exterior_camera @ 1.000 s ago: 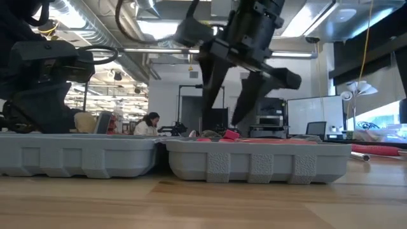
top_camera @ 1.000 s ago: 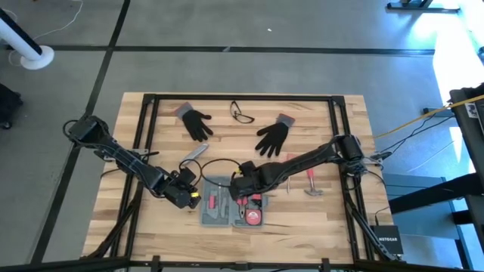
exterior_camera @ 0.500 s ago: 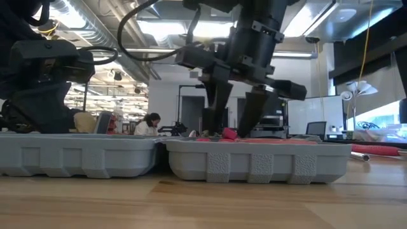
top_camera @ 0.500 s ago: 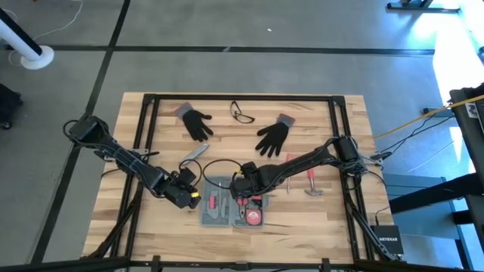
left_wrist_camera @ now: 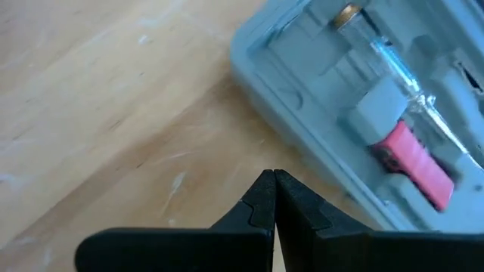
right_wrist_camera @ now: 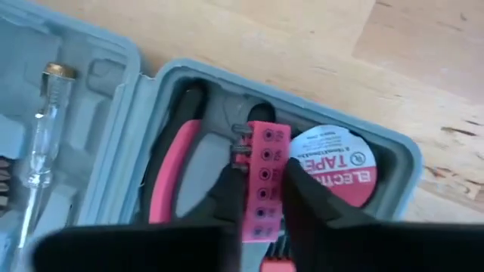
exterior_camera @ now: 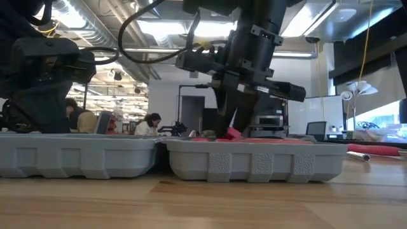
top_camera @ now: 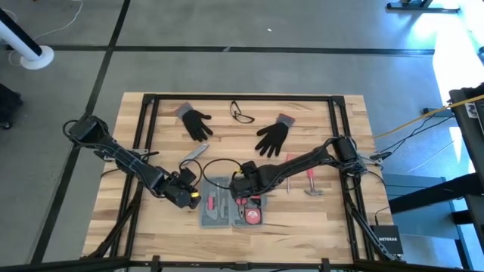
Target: Prefit tool cases
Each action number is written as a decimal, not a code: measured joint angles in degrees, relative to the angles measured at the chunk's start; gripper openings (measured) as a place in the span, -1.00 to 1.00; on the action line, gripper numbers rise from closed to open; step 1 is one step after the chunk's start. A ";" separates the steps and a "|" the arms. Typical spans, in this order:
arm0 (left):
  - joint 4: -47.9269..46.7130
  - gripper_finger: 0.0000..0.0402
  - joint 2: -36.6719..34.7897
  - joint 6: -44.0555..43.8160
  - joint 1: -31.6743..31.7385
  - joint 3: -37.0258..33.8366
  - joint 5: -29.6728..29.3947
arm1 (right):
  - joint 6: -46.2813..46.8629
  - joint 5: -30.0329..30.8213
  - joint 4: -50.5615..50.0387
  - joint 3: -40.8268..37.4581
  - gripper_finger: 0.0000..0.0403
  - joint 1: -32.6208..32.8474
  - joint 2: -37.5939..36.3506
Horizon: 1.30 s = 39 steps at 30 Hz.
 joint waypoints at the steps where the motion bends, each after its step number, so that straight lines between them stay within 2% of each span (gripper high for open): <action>1: 0.04 -1.00 0.00 0.08 0.00 0.00 0.02 | -0.31 0.36 -0.43 0.20 -0.91 0.06 -0.29; 4: -0.01 -1.00 0.00 0.16 0.00 0.00 0.02 | -1.26 0.26 -2.50 1.82 -0.92 0.00 -0.28; 8: 0.30 -1.00 -0.01 0.17 0.00 0.00 0.02 | -2.80 3.31 -10.25 5.55 -0.95 -0.03 -0.41; 15: 5.15 -1.00 -0.45 3.64 0.00 0.55 0.04 | -5.60 7.31 -28.74 12.22 -0.99 0.13 -0.84; 20: 4.98 -1.00 -0.71 7.29 0.00 1.98 -0.45 | -4.29 7.69 -40.66 10.64 -0.99 0.52 -0.93; 26: 4.26 -1.00 -0.72 7.84 0.00 2.01 -0.46 | -4.70 4.39 -35.13 6.31 -0.99 -0.08 -1.23; 30: 4.54 -1.00 -0.72 7.66 -0.43 2.03 -0.46 | -1.63 6.35 -35.77 6.25 -1.00 -0.73 -2.35; 36: 4.74 -1.00 -1.51 8.15 -0.61 2.03 0.03 | -17.33 6.49 -30.89 4.26 -1.00 -8.45 -5.30; 39: 4.41 -1.00 -2.80 8.10 -1.11 2.05 0.03 | -29.67 2.97 -25.25 2.76 -1.00 -12.76 -6.64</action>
